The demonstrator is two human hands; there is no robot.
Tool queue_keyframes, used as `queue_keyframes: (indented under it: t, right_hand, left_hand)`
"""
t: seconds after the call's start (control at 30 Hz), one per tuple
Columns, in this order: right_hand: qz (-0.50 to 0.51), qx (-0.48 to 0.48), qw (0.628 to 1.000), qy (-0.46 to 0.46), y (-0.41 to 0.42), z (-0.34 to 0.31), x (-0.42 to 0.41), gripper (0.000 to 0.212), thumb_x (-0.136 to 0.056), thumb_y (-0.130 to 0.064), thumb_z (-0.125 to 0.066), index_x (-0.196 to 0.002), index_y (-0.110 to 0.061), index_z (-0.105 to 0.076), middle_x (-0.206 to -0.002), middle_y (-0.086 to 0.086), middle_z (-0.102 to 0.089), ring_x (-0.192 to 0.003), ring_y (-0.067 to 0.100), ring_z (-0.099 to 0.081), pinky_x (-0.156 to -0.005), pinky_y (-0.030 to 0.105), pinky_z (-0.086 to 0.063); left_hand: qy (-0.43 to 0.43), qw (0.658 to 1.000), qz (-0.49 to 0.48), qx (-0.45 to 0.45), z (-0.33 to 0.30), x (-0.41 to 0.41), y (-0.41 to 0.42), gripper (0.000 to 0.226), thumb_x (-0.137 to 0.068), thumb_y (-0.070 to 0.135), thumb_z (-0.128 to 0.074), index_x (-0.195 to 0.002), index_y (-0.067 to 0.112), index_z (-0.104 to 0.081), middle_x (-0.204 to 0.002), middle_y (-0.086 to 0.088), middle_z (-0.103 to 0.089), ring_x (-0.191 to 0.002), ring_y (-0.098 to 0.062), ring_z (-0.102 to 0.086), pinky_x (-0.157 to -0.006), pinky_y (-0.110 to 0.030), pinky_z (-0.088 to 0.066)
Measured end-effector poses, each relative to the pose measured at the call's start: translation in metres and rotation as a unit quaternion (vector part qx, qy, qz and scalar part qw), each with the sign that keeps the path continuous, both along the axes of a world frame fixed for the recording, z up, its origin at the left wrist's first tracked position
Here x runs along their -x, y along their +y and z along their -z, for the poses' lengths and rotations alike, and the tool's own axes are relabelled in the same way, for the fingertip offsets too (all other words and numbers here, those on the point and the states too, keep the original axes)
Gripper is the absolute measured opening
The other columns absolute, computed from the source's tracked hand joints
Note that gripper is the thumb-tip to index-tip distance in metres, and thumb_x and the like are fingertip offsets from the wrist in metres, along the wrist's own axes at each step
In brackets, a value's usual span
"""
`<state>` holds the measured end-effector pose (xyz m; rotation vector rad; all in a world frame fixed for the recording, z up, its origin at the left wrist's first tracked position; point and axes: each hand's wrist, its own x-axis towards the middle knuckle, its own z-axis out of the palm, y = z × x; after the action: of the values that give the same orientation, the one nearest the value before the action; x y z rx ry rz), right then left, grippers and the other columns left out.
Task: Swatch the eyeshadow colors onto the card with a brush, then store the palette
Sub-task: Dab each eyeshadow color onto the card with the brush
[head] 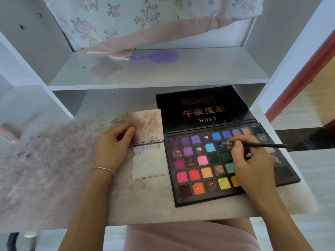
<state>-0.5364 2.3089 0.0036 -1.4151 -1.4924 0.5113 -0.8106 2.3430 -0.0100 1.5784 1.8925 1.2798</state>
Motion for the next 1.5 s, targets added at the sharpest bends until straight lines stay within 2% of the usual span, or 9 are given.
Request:
queue_keyframes:
  t: [0.13, 0.27, 0.5, 0.67, 0.9, 1.0, 1.1, 1.33, 1.5]
  right_hand:
    - [-0.012, 0.01, 1.0, -0.022, 0.001, 0.002, 0.0, 0.021, -0.088, -0.011, -0.045, -0.079, -0.029, -0.05, -0.072, -0.014, -0.056, -0.076, -0.014, -0.054, -0.061, 0.0, -0.04]
    - [-0.009, 0.018, 0.999, -0.05, 0.003, 0.004, -0.001, 0.02, -0.089, -0.008, -0.047, -0.078, -0.025, -0.052, -0.071, -0.015, -0.054, -0.078, -0.013, -0.053, -0.062, 0.003, -0.042]
    - [-0.011, 0.011, 0.999, -0.033, 0.001, 0.003, -0.001, 0.017, -0.088, -0.013, -0.044, -0.079, -0.025, -0.052, -0.073, -0.015, -0.055, -0.079, -0.013, -0.053, -0.064, 0.002, -0.041]
    - [-0.001, 0.016, 0.999, -0.027, 0.001, 0.002, 0.0, 0.029, -0.089, -0.009, -0.047, -0.074, -0.035, -0.048, -0.072, -0.013, -0.055, -0.076, -0.011, -0.054, -0.06, 0.004, -0.042]
    - [-0.002, 0.032, 0.999, -0.021, 0.0, 0.0, -0.001, 0.036, -0.089, -0.002, -0.047, -0.074, -0.035, -0.047, -0.069, -0.009, -0.056, -0.073, -0.009, -0.055, -0.058, 0.004, -0.042]
    - [0.003, 0.027, 1.0, -0.005, -0.001, -0.002, 0.0, 0.035, -0.09, -0.002, -0.047, -0.076, -0.034, -0.048, -0.07, -0.008, -0.057, -0.072, -0.01, -0.055, -0.059, 0.003, -0.042]
    - [0.0, 0.014, 1.0, 0.024, -0.002, -0.005, 0.001, 0.029, -0.091, -0.01, -0.046, -0.077, -0.035, -0.049, -0.07, -0.005, -0.058, -0.07, -0.005, -0.056, -0.059, 0.006, -0.045]
    - [-0.05, 0.029, 0.991, 0.119, -0.005, -0.012, 0.029, 0.023, -0.088, -0.012, -0.048, -0.079, -0.033, -0.051, -0.066, 0.001, -0.061, -0.066, 0.009, -0.06, -0.062, 0.014, -0.049]
    - [-0.098, 0.063, 0.981, 0.153, -0.003, -0.011, 0.061, 0.017, -0.086, -0.015, -0.053, -0.076, -0.029, -0.053, -0.071, 0.002, -0.064, -0.067, 0.018, -0.061, -0.062, 0.025, -0.05]
  left_hand:
    - [0.003, 1.0, 0.002, 0.007, 0.001, 0.001, 0.001, 0.015, -0.087, 0.015, -0.06, -0.091, 0.009, -0.072, -0.055, 0.035, -0.056, -0.066, 0.001, -0.053, -0.071, -0.016, -0.042]
    - [0.001, 1.0, 0.007, -0.005, 0.001, 0.001, 0.0, 0.018, -0.088, 0.014, -0.059, -0.082, -0.001, -0.068, -0.064, 0.021, -0.053, -0.073, -0.015, -0.054, -0.071, -0.03, -0.045]
    - [-0.003, 1.0, 0.007, -0.006, 0.001, 0.001, 0.0, 0.017, -0.088, 0.013, -0.059, -0.082, -0.001, -0.068, -0.065, 0.019, -0.055, -0.073, -0.015, -0.055, -0.072, -0.031, -0.046]
    - [0.002, 1.0, 0.009, -0.018, 0.0, 0.0, -0.001, 0.019, -0.088, 0.013, -0.059, -0.081, -0.003, -0.067, -0.067, 0.001, -0.057, -0.073, -0.017, -0.053, -0.075, -0.04, -0.048]
    - [0.008, 1.0, 0.001, -0.005, 0.002, 0.001, 0.0, 0.016, -0.087, 0.016, -0.06, -0.085, 0.005, -0.071, -0.054, 0.036, -0.056, -0.064, 0.0, -0.052, -0.068, -0.018, -0.042]
    - [0.007, 1.0, 0.003, 0.001, 0.001, 0.001, 0.0, 0.015, -0.088, 0.016, -0.059, -0.088, 0.007, -0.072, -0.055, 0.039, -0.055, -0.064, 0.003, -0.053, -0.068, -0.014, -0.041]
    - [0.008, 1.0, -0.006, -0.004, 0.0, 0.0, 0.0, 0.015, -0.087, 0.015, -0.06, -0.088, 0.008, -0.072, -0.057, 0.03, -0.055, -0.063, 0.004, -0.054, -0.065, -0.011, -0.041]
    - [0.002, 1.0, 0.002, 0.007, -0.002, 0.0, -0.001, 0.019, -0.088, 0.015, -0.058, -0.081, 0.0, -0.068, -0.068, 0.001, -0.059, -0.072, -0.017, -0.054, -0.074, -0.038, -0.049]
    - [0.005, 1.0, -0.003, 0.01, -0.003, 0.0, -0.003, 0.019, -0.088, 0.015, -0.059, -0.08, -0.001, -0.067, -0.071, -0.001, -0.059, -0.072, -0.015, -0.053, -0.075, -0.041, -0.049]
